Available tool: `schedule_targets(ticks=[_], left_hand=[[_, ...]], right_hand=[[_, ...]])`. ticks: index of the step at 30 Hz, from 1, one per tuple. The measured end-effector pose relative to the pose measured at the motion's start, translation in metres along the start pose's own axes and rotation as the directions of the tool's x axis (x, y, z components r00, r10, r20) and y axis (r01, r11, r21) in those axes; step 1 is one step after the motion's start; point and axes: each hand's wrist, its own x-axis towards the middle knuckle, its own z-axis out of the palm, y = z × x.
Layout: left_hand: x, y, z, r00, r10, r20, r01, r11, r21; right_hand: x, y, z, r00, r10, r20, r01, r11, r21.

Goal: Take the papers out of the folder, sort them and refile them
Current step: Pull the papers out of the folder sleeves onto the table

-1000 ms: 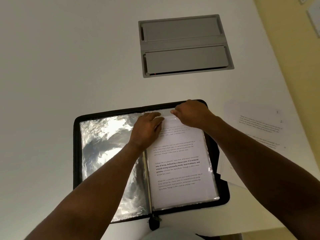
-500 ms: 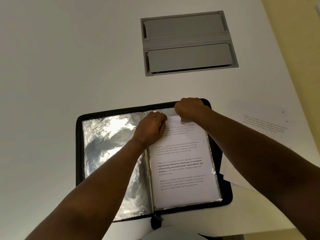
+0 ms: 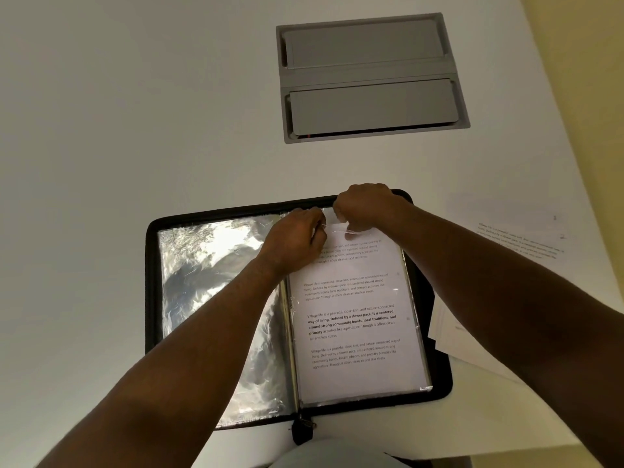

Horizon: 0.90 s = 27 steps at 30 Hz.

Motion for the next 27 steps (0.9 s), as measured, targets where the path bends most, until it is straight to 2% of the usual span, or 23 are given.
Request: schedule_targets(ticks=[4,13,16,20,27], left_hand=[[0.001,0.001,-0.003,1.0,-0.004,0.021,0.004,1.0,-0.019],[0.001,0.002,-0.006,0.999,0.003,0.048,-0.002,1.0,-0.022],[0.001,0.003,-0.007,0.999,-0.023,0.047,0.022,1.0,0.009],[0.005,0.005,-0.007,0.994,-0.062,0.091,0.057,0.997,0.058],[0.021,0.011,-0.011,0.961,-0.117,0.249,0.12,0.993,0.003]], right_hand=[[-0.002,-0.004,-0.005,0.997,0.073,0.018,-0.071,0.994,-0.087],[-0.004,-0.01,-0.013,0.989,0.124,0.084,-0.101,0.967,-0.233],[-0.003,-0.014,-0.014,0.987,0.144,0.065,-0.119,0.948,-0.294],[0.0,-0.017,-0.014,0.984,0.169,0.052,-0.149,0.951,-0.271],[0.0,-0.014,-0.011,0.982,0.166,0.089,-0.138,0.955,-0.262]])
